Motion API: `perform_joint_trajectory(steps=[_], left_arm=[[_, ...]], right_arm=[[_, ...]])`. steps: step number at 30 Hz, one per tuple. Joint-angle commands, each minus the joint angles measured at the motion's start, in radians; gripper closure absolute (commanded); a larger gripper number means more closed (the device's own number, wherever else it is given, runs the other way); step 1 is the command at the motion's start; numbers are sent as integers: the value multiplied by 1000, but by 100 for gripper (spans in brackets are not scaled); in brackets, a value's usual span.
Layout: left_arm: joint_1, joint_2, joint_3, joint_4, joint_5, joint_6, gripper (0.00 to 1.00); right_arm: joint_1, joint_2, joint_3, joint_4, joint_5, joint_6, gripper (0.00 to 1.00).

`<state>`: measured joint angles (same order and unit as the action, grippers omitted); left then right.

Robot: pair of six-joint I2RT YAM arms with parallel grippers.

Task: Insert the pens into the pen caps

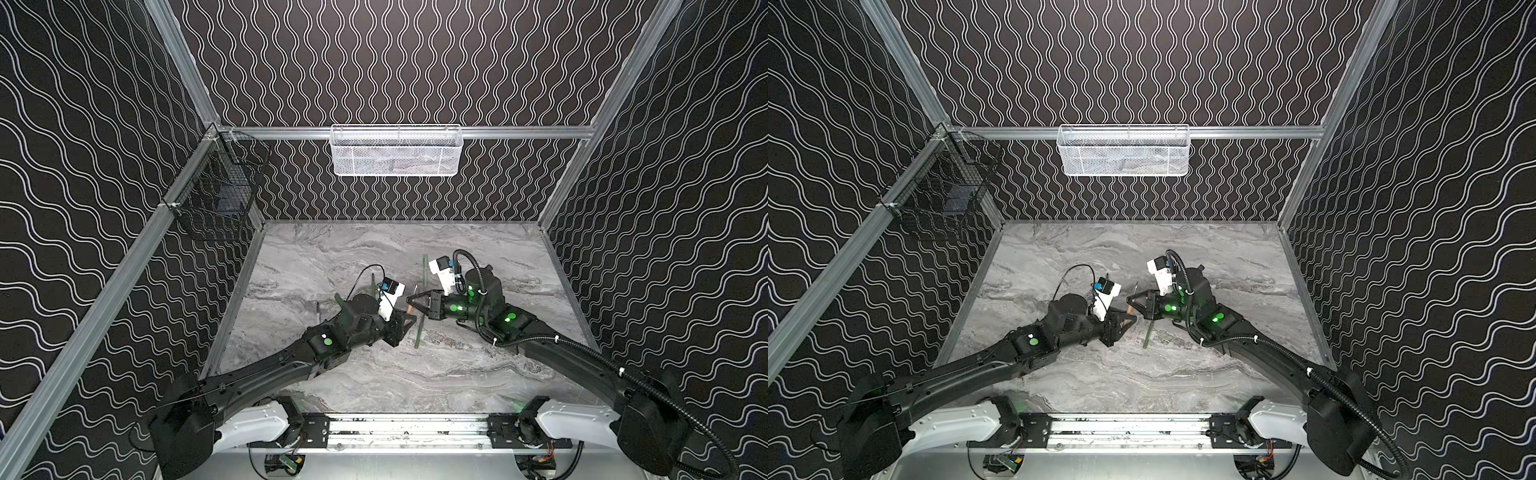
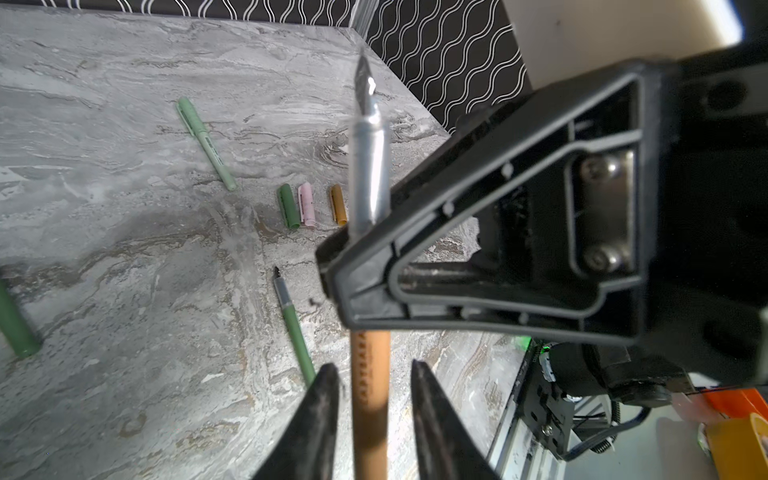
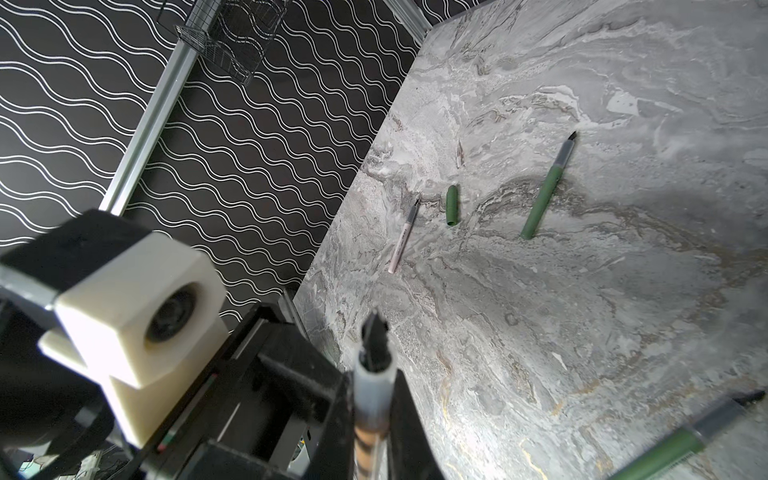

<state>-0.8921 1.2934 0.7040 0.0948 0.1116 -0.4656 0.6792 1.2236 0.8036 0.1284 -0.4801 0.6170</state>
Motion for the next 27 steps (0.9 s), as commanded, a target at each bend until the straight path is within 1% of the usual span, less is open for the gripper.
perform_joint_trajectory(steps=[1,3,5,7,9,11,12,14,16,18,20,22,25,26,27], left_arm=[[1,3,2,48,17,5,79],[1,3,0,52,16,7,85],[0,-1,0,58,12,6,89],[1,0,6,59,5,4,92],[0,2,30,44,-21,0,93],[1,4,61,5,-71,-3,92],[2,5,89,-24,-111,-2,92],[9,14,149,-83,-177,9,92],[23,24,200,-110,-214,27,91],[42,32,252,-117,-222,56,91],[60,44,296,-106,-199,99,91],[71,59,343,-77,-162,154,91],[75,83,370,-11,-94,244,91],[76,87,363,17,-72,268,92],[75,90,349,49,-49,286,91]], right_arm=[[5,1,3,22,-2,5,97],[6,1,3,21,-4,6,96],[7,1,9,16,-13,3,91],[8,-7,20,-2,-10,-3,76],[8,-29,36,-38,26,-6,67],[9,-61,68,-113,97,-13,58],[8,-90,73,-137,141,-17,56],[8,-153,61,-162,249,-7,55],[7,-221,44,-194,374,-7,55],[-7,-278,37,-255,497,-22,55],[-49,-293,40,-322,549,-50,55],[-144,-275,38,-377,520,-70,55],[-325,-220,9,-400,376,-75,55],[-365,-196,0,-397,340,-78,55],[-388,-171,-11,-394,330,-77,55]])
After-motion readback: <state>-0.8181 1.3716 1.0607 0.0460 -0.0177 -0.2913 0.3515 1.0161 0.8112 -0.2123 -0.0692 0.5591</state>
